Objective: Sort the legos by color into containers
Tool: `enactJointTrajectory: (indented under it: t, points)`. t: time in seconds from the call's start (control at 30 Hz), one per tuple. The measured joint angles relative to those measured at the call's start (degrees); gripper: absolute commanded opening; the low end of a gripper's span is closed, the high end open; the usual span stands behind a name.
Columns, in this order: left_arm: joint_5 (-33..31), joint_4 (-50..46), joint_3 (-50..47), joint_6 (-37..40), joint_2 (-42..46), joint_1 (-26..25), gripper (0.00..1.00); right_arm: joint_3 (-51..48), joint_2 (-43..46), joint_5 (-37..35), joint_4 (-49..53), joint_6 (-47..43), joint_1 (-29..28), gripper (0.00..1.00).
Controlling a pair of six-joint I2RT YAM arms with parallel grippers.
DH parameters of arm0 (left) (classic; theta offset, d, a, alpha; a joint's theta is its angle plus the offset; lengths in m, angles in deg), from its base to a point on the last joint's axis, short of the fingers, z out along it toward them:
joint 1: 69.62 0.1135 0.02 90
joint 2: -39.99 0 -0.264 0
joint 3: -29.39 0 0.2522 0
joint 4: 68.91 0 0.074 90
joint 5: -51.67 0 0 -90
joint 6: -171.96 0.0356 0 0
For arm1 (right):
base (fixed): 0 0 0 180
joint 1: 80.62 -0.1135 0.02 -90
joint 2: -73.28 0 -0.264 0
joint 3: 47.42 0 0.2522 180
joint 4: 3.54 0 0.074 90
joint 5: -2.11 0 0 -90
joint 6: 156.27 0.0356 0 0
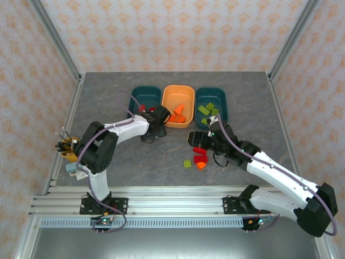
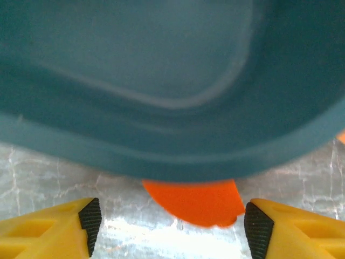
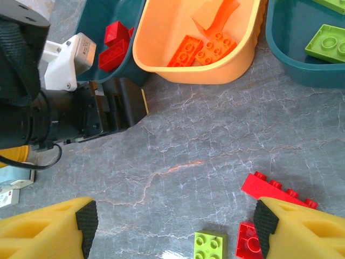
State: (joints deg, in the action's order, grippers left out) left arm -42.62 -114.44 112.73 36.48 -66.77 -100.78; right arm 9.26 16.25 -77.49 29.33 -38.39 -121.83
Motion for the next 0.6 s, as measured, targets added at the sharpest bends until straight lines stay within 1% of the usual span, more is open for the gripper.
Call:
enactJointTrajectory:
  t: [0.2, 0.3, 0.43, 0.6]
  points:
    - [-0.76, 1.40, 2.16, 2.36, -2.23, 0.31, 0.59, 0.07, -0.02, 0.37, 0.02, 0.15, 0.00, 0.77]
    - [-0.94, 1.75, 2.80, 3.50, -3.37, 0.31, 0.49, 0.17, -0.37, 0.57, 0.09, 0.22, 0.00, 0.78]
    - [-1.51, 1.90, 3.04, 4.68, -4.83, 0.31, 0.45, 0.94, -1.18, 1.03, 0.15, 0.57, 0.00, 0.77]
    - [-2.21, 1.92, 3.15, 6.23, -5.16, 0.31, 0.37, 1.97, -1.46, 1.22, 0.15, 0.61, 0.00, 0.77]
